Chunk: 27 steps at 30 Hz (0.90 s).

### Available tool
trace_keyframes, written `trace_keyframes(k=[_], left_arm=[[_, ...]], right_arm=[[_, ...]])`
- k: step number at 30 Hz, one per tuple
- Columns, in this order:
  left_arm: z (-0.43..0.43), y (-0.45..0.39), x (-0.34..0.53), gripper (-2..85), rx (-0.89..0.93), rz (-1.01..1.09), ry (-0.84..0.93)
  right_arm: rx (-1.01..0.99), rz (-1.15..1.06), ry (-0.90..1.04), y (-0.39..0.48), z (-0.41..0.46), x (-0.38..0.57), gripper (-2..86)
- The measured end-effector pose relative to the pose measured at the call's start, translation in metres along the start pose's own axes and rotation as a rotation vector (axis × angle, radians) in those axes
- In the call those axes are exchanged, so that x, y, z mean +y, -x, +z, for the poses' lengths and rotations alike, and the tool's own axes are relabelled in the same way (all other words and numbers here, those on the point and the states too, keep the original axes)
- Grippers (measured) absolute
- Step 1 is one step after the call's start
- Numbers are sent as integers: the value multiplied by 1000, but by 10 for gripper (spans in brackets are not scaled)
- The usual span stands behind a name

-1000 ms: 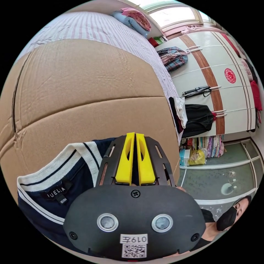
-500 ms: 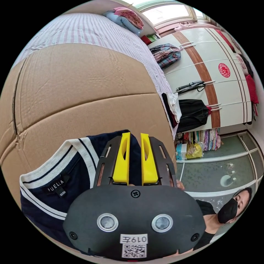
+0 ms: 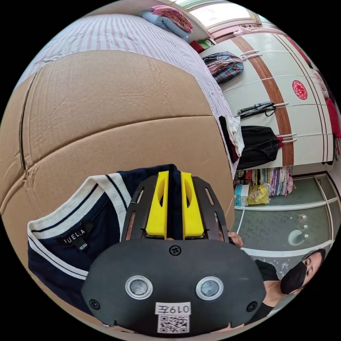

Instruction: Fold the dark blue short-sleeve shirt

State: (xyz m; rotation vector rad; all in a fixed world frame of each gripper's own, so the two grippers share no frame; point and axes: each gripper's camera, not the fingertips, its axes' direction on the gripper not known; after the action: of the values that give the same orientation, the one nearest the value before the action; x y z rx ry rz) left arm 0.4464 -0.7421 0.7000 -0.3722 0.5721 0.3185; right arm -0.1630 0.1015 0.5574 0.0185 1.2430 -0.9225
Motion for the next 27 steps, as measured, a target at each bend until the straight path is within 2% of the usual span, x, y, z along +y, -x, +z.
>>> trace_keyframes(k=[19,22,24,27], left_arm=[[6,17,10,14,78,-48,-73],[-3,9,16,19,56,-30,-123],[-9,9,18,24,120,-29,-126],[-25,-2,30,34,82,2,-155]], right_arm=[[15,8,-1,16,-5,-6,-7],[12,15,-1,18,-7,-8,-8],[9,19,-1,19,-9,-10,-8],[8,18,1,22,-12,-12,-8]])
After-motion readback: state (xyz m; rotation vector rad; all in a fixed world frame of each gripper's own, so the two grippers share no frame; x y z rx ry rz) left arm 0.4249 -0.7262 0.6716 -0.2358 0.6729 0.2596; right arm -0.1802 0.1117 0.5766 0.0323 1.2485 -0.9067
